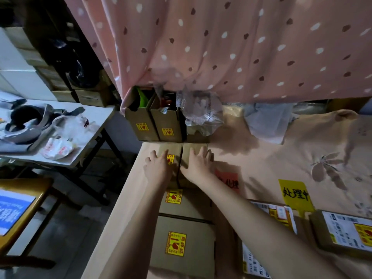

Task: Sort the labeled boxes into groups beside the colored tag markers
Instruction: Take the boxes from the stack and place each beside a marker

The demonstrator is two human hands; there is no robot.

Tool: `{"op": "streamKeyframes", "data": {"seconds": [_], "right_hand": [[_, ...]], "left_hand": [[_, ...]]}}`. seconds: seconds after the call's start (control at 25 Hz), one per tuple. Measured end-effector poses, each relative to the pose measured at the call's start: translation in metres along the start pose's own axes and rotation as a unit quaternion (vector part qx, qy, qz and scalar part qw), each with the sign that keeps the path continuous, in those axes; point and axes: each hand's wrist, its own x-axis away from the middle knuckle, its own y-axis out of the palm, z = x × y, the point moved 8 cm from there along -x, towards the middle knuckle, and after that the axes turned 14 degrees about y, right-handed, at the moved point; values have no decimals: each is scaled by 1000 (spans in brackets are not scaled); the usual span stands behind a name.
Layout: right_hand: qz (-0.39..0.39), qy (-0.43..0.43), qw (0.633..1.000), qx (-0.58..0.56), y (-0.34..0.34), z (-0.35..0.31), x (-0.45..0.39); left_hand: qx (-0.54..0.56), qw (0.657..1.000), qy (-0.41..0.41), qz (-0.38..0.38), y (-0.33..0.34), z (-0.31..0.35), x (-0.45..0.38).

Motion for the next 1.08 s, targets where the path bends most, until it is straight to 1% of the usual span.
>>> {"op": "streamKeyframes", "data": {"seconds": [0.08,0.12,0.16,0.2,0.28,0.32,0.4,0.52,0.6,0.64,0.72,0.84,0.92,1.0,1.08], "right_hand": [[1,-2,999,40,-1,-8,-14],[-4,-7,998,59,-4,-12,-21],[-23,-18,996,84,-7,-15,-27],[-61,-36,991,117,-8,-18,-32],[-136,-79,968,195,-6,-22,-37],[-153,-94,955,234,-3,-21,-39],[-167,-106,936,290,6,-19,-43],[-170,-115,913,351,21,-14,-50],[-164,-122,907,368,24,-11,-52],[-163,-124,908,366,25,-10,-54],[-161,-133,910,357,25,-9,-55],[-148,-161,917,333,25,-11,-54],[-143,-167,924,313,22,-9,-55],[-133,-179,924,309,19,-8,-53],[-119,-197,922,310,16,-7,-50]], "left_hand": [[14,1000,5,-20,1,-1,-14],[15,999,22,-44,2,0,-23],[12,995,51,-86,4,1,-33],[12,985,90,-144,6,4,-42],[-10,953,165,-252,4,11,-51],[-34,940,194,-280,1,13,-55],[-81,923,228,-299,0,19,-60],[-157,894,259,-330,18,28,-57],[-188,878,277,-342,27,28,-54],[-184,878,281,-342,30,26,-55],[-151,889,273,-336,31,22,-56],[-103,915,231,-314,32,16,-53],[-82,924,205,-313,33,12,-49],[-87,925,190,-317,30,9,-49],[-124,920,185,-323,25,8,-49]]}}
